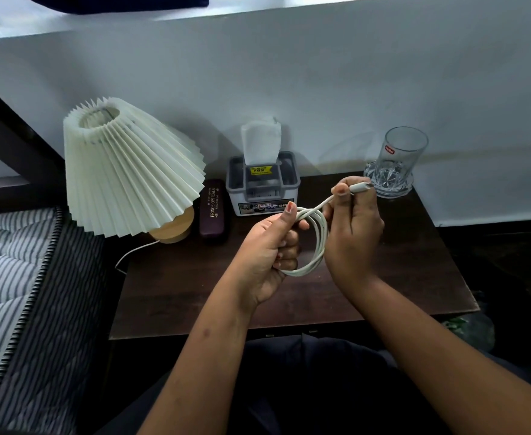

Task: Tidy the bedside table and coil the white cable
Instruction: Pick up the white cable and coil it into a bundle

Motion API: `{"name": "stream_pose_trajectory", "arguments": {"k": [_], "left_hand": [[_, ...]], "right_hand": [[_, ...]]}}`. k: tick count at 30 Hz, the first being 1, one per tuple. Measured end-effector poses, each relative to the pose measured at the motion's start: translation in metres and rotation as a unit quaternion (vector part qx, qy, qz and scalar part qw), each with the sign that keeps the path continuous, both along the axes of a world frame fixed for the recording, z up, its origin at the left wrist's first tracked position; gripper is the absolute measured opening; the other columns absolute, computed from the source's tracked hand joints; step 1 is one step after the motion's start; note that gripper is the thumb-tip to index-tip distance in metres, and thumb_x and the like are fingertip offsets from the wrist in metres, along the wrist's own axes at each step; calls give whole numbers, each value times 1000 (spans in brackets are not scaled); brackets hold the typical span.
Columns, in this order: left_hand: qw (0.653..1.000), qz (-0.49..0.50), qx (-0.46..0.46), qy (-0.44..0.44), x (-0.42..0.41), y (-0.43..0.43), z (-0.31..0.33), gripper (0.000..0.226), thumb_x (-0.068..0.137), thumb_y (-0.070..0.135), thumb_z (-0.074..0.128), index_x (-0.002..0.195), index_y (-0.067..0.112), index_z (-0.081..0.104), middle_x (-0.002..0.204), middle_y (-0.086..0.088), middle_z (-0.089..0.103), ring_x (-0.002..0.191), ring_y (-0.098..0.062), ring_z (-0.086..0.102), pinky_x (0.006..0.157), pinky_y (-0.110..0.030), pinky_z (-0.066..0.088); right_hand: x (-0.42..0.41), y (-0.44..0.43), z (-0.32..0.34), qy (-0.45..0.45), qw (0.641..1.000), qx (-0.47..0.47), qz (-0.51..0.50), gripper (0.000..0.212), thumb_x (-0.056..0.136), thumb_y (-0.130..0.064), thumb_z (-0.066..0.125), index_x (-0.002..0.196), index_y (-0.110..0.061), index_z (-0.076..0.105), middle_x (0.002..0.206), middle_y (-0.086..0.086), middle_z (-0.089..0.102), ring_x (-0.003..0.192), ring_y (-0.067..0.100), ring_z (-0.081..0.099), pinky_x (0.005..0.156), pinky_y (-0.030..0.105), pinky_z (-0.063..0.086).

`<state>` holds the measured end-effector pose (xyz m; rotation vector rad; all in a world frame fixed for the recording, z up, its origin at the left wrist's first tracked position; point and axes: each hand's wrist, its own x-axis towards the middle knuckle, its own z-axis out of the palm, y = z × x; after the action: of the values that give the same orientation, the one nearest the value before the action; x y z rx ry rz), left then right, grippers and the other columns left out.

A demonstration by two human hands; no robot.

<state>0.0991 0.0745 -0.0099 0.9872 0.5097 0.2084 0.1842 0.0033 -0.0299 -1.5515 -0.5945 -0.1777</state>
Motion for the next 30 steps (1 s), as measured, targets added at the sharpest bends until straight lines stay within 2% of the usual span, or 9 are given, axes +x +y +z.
{"name": "stream_pose_trajectory", "arguments": {"k": [9, 12, 14, 17, 19, 21, 24, 26, 30], "left_hand": [[1000, 10, -3, 1, 3, -2, -2, 33, 94, 34, 42, 72, 12, 52, 41, 11, 29, 31, 1, 22, 30, -9, 17], [1000, 24, -10, 12, 1, 0, -6, 31, 95, 34, 41, 73, 13, 49, 41, 11, 28, 31, 1, 22, 29, -9, 17], [999, 31, -13, 22, 1, 0, -10, 31, 95, 33, 42, 73, 13, 48, 41, 11, 28, 31, 2, 21, 29, -9, 18], [998, 44, -7, 34, 3, -5, -15, 30, 96, 31, 43, 72, 13, 46, 41, 11, 29, 31, 2, 21, 29, -10, 18], [998, 56, -7, 38, 5, -9, -16, 30, 96, 29, 43, 71, 13, 45, 40, 10, 29, 30, 1, 22, 29, -10, 18], [997, 73, -6, 33, 6, -10, -16, 31, 96, 28, 42, 70, 13, 44, 40, 9, 30, 30, 1, 23, 30, -10, 19], [994, 106, -3, 20, 6, -5, -17, 29, 97, 26, 42, 71, 13, 44, 41, 9, 32, 31, 1, 25, 30, -11, 21], [992, 127, -8, 9, 5, -2, -18, 24, 97, 23, 43, 76, 12, 46, 42, 8, 34, 31, 0, 28, 30, -11, 25], [990, 137, 37, 4, 0, 7, -18, 20, 96, 22, 45, 85, 7, 53, 45, 7, 38, 35, -2, 33, 31, -12, 29]], "right_hand": [[7, -1, 3, 6, 1000, -12, -9, 16, 97, -18, 45, 84, -11, 49, 55, -3, 45, 49, 8, 44, 51, 24, 39], [12, 1, 0, 74, 996, -41, 3, 13, 92, -25, 55, 82, -19, 51, 60, -4, 50, 54, 8, 47, 57, 34, 44], [15, 1, -4, 135, 989, -51, 10, 18, 86, -26, 63, 94, -18, 50, 64, -1, 56, 58, 12, 54, 64, 38, 48], [16, -1, -10, 167, 981, -95, -1, 40, 81, -24, 70, 109, -17, 44, 63, -3, 58, 60, 12, 57, 68, 31, 47], [14, -2, -10, 121, 980, -158, -8, 28, 83, -24, 67, 106, -14, 53, 66, -5, 59, 63, 9, 57, 66, 26, 45], [11, -3, -9, 92, 972, -216, 33, 16, 90, -26, 57, 93, -12, 66, 75, 1, 67, 71, 14, 60, 70, 33, 46], [7, 0, -10, 163, 947, -231, 155, 41, 93, -43, 47, 82, -11, 69, 77, 12, 70, 74, 19, 62, 73, 42, 49], [5, 2, -11, 199, 921, -233, 243, 45, 84, -55, 50, 83, -15, 69, 80, 10, 71, 80, 23, 66, 80, 50, 53], [8, 1, -6, 270, 888, -211, 307, 22, 87, -29, 60, 90, -10, 72, 92, 19, 71, 88, 31, 66, 88, 58, 50]]}}
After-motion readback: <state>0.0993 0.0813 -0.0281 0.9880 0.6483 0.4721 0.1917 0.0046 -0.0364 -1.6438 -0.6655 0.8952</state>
